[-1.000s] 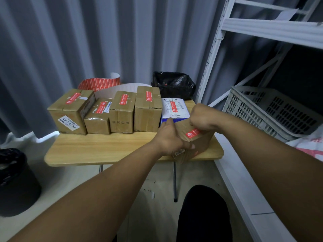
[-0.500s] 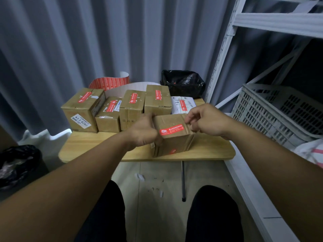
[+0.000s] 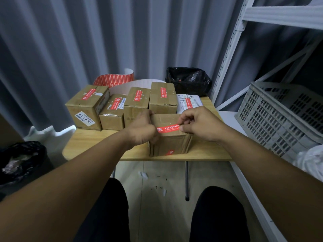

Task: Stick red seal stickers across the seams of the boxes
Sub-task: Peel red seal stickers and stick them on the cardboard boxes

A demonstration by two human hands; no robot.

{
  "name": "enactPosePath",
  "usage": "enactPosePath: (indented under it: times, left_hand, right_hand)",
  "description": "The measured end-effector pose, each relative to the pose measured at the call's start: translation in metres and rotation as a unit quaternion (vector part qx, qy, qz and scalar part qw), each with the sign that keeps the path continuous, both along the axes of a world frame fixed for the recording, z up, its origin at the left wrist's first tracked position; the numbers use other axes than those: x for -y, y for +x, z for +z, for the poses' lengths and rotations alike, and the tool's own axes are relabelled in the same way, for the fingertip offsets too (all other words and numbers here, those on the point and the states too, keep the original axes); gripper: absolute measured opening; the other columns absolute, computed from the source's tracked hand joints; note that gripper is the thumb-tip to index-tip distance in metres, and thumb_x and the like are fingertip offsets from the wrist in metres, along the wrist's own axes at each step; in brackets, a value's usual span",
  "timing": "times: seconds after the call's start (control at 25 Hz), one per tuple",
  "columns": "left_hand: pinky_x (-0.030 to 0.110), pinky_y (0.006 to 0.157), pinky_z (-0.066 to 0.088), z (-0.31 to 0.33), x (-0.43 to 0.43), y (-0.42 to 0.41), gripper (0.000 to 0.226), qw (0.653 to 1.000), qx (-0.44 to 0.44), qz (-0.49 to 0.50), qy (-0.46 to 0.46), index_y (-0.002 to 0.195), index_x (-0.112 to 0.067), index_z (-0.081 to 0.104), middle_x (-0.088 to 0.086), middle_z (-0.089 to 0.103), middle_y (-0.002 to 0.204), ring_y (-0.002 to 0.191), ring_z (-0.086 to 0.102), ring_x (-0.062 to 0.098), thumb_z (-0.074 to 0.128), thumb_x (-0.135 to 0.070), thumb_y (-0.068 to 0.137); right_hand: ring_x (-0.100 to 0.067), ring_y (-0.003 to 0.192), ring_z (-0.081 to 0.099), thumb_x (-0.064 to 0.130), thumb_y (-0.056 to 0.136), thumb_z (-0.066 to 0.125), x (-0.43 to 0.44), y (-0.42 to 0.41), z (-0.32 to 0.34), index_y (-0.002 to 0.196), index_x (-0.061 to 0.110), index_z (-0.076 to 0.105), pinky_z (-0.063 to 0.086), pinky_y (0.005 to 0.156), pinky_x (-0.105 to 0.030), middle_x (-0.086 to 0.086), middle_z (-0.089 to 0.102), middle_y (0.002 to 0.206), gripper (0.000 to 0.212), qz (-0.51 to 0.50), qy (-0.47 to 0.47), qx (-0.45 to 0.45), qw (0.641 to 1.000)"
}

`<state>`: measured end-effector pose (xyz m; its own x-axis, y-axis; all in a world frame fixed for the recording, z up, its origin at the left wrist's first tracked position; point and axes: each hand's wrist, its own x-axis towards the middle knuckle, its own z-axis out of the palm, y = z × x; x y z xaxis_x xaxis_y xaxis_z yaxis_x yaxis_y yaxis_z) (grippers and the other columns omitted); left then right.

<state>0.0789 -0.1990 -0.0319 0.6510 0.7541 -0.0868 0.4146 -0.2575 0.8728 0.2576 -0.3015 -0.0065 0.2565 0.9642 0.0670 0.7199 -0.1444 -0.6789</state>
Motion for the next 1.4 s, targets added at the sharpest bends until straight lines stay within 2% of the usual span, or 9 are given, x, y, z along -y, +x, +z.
enactPosePath:
  times: [0.24,0.4,0.56,0.76,0.96,1.2,1.28,1.4]
  left_hand:
    - [0.035,0.087,0.056,0.0,0.001,0.0,0.055,1.0,-0.003,-0.006,0.006,0.126,-0.018,0.046,0.006,0.051,0.126,0.112,0.054,0.02,0.073,-0.003,0.081]
    - [0.029,0.08,0.054,0.0,0.002,-0.002,0.058,1.0,-0.013,-0.009,0.019,0.13,-0.02,0.043,0.003,0.044,0.13,0.117,0.05,0.021,0.075,-0.006,0.083]
    - [0.041,0.101,0.049,-0.002,0.004,-0.002,0.06,0.998,-0.031,-0.013,0.054,0.132,-0.021,0.038,0.001,0.037,0.128,0.12,0.045,0.021,0.07,-0.003,0.084]
    - [0.045,0.104,0.048,-0.003,0.002,-0.002,0.069,0.998,-0.044,-0.019,0.047,0.138,-0.018,0.036,0.003,0.036,0.133,0.124,0.044,0.024,0.069,0.001,0.08]
    - [0.047,0.104,0.049,-0.002,0.001,-0.004,0.074,0.997,-0.055,-0.033,0.041,0.139,-0.018,0.034,0.005,0.037,0.135,0.123,0.045,0.025,0.072,0.001,0.078]
    - [0.047,0.107,0.047,0.0,0.001,-0.004,0.077,0.997,-0.055,-0.036,0.04,0.141,-0.017,0.033,0.007,0.037,0.137,0.124,0.044,0.025,0.074,0.0,0.078]
    - [0.047,0.107,0.047,0.0,0.001,-0.004,0.078,0.997,-0.059,-0.036,0.044,0.142,-0.017,0.033,0.007,0.037,0.138,0.125,0.044,0.026,0.074,0.0,0.077]
    - [0.043,0.106,0.046,0.0,0.0,-0.004,0.079,0.996,-0.065,-0.035,0.05,0.142,-0.017,0.034,0.005,0.036,0.136,0.124,0.044,0.023,0.074,0.001,0.076]
  right_hand:
    - [-0.004,0.057,0.05,-0.003,0.083,0.073,-0.005,-0.003,0.002,0.09,0.005,0.072,0.043,0.06,-0.018,0.001,0.057,0.067,0.01,-0.008,-0.031,0.003,0.999]
    - [0.0,0.056,0.051,-0.002,0.087,0.07,-0.003,-0.005,0.006,0.091,0.002,0.07,0.041,0.053,-0.009,0.003,0.061,0.068,0.005,-0.007,-0.043,-0.011,0.999]
    - [-0.004,0.058,0.052,-0.002,0.088,0.068,0.0,-0.003,0.003,0.094,0.003,0.067,0.042,0.054,-0.013,0.002,0.059,0.069,0.008,-0.031,0.0,-0.077,0.997]
    - [-0.01,0.068,0.058,0.009,0.09,0.07,-0.009,-0.007,-0.004,0.085,0.006,0.068,0.047,0.068,-0.028,0.002,0.065,0.074,0.007,-0.038,-0.011,0.018,0.999]
    - [-0.022,0.09,0.062,0.017,0.097,0.053,-0.01,-0.013,0.006,0.088,0.01,0.063,0.051,0.082,-0.039,-0.005,0.067,0.094,0.015,0.001,-0.077,0.154,0.985]
    - [-0.023,0.089,0.062,0.019,0.099,0.052,-0.007,-0.014,0.016,0.089,0.007,0.061,0.05,0.082,-0.041,-0.008,0.068,0.092,0.018,0.024,-0.105,0.145,0.984]
    - [-0.022,0.081,0.057,0.019,0.099,0.052,-0.007,-0.014,0.019,0.083,0.007,0.059,0.048,0.076,-0.039,-0.01,0.065,0.085,0.021,0.032,-0.118,0.151,0.981]
    - [-0.022,0.072,0.045,0.017,0.098,0.052,-0.01,-0.017,0.026,0.078,0.01,0.055,0.035,0.064,-0.035,-0.012,0.049,0.076,0.021,0.047,-0.146,0.157,0.976]
